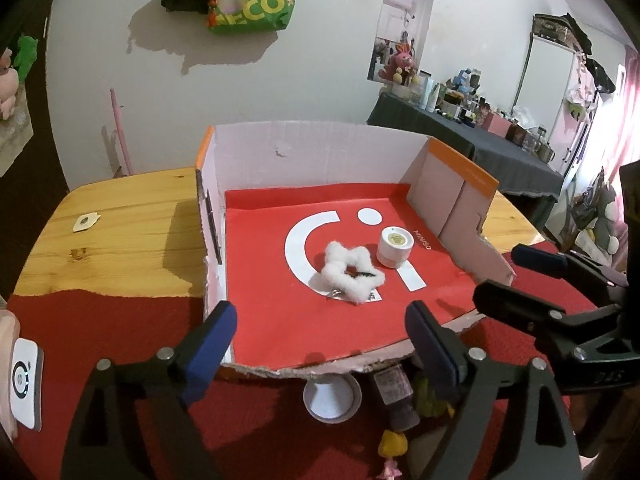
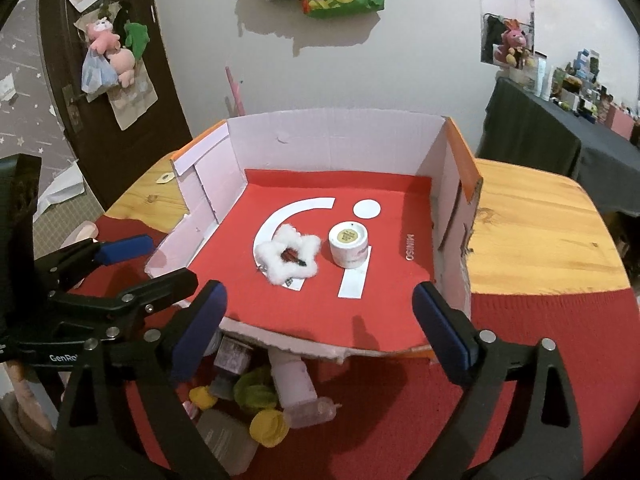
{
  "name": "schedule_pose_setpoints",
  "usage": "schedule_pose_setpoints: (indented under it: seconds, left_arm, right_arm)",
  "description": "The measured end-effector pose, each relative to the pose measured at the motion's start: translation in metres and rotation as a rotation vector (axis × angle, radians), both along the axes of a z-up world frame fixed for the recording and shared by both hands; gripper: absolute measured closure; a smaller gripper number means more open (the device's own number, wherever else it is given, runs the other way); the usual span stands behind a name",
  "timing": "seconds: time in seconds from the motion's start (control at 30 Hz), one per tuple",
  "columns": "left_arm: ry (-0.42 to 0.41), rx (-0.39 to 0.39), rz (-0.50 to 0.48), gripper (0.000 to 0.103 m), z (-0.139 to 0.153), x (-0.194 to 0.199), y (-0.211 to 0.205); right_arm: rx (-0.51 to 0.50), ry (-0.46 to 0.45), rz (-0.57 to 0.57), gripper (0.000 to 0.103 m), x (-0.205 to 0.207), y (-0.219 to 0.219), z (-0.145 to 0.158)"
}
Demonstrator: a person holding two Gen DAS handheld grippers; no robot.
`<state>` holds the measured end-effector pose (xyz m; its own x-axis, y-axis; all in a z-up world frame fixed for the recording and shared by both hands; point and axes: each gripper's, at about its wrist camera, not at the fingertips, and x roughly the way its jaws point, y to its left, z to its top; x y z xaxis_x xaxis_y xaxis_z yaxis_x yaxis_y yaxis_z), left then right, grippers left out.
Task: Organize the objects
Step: 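Withdraw both grippers from the box back toward the remaining items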
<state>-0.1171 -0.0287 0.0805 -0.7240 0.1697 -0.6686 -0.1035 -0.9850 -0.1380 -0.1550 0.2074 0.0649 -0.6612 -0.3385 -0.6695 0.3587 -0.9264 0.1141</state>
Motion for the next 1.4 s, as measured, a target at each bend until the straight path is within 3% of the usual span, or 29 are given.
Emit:
schedule_pose_setpoints:
  seconds: [0.5,1.27,1.33,1.4]
  left_arm:
    - [0.027,-0.017,0.007,0.010,0.001,0.025,0.001]
    - [-0.049,0.000,0.027,0.006,-0.029,0.039,-0.004]
    - [-0.056,0.000,0.028,0.006,-0.032,0.039,-0.005]
    - [-0.062,-0.003,0.029,0.006,-0.035,0.040,-0.006]
  right_arm:
    - [0.012,0.038,-0.024,0.008,0.030,0.006,-0.004]
    - [0.052,-0.004,-0.025,0.008,0.050,0.008,-0.032]
    - [0.059,-0.005,-0.026,0.011,0.051,0.008,-0.034]
    - [0.059,-0.009,-0.028,0.020,0.051,0.009,-0.036]
